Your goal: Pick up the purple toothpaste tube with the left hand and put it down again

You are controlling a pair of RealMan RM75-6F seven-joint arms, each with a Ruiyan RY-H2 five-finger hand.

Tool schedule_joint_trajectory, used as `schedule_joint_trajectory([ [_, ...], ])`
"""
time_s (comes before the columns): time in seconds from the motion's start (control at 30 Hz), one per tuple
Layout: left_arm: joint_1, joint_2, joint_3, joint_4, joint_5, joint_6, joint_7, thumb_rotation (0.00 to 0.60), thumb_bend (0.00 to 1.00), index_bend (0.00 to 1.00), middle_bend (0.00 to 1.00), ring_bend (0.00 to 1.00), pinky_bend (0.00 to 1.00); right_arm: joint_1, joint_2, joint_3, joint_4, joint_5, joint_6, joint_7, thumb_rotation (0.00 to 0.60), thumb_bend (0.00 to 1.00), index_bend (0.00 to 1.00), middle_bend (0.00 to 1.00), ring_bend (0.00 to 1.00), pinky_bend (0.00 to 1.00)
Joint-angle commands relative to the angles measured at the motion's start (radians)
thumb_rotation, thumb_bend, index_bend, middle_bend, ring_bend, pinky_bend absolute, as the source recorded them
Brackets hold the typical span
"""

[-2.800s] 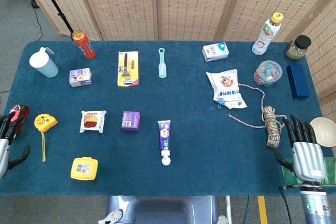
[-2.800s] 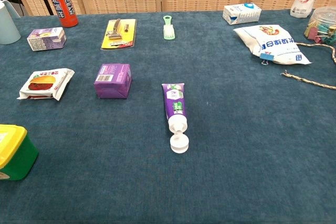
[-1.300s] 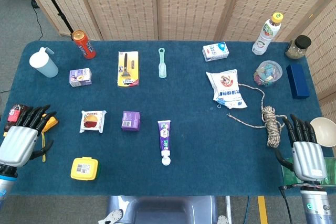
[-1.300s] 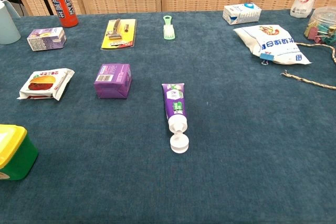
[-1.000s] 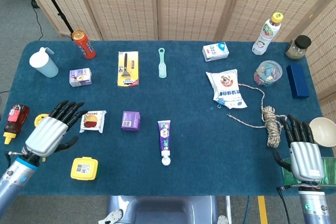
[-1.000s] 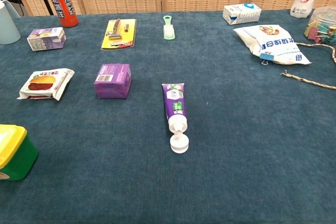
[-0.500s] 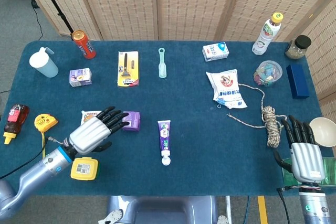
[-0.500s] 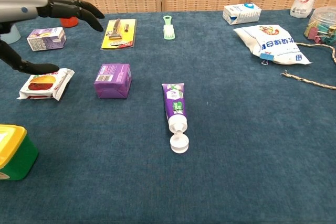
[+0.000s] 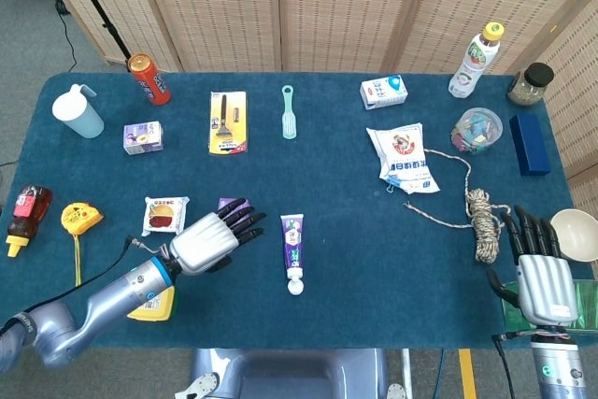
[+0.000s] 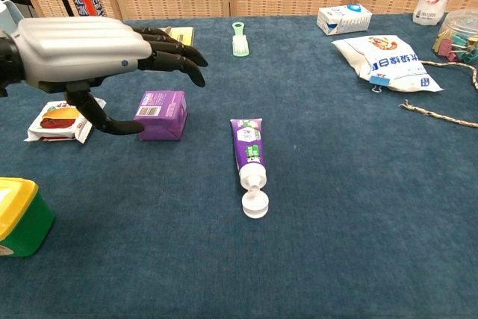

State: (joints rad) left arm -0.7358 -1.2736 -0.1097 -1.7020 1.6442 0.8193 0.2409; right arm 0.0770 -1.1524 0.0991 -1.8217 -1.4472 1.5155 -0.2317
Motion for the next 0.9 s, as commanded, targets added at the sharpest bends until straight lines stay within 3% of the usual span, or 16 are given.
schedule_joint_trajectory([
  [0.03, -0.026, -0.046, -0.002, 0.038, -0.017, -0.014, 0.016, 0.6, 0.32, 0.18, 0.09, 0.08, 0.06, 0.0, 0.0, 0.001, 0.002, 0.002, -0.001, 0.002, 0.6, 0.33, 0.0, 0.0, 0.0, 0.0],
  [0.9, -0.189, -0.3, 0.02, 0.264, -0.023, -0.092, 0.031, 0.6, 0.31, 0.18, 0.09, 0.08, 0.06, -0.027, 0.012, -0.003, 0.004, 0.022, 0.021, 0.01, 0.6, 0.33, 0.0, 0.0, 0.0, 0.0],
])
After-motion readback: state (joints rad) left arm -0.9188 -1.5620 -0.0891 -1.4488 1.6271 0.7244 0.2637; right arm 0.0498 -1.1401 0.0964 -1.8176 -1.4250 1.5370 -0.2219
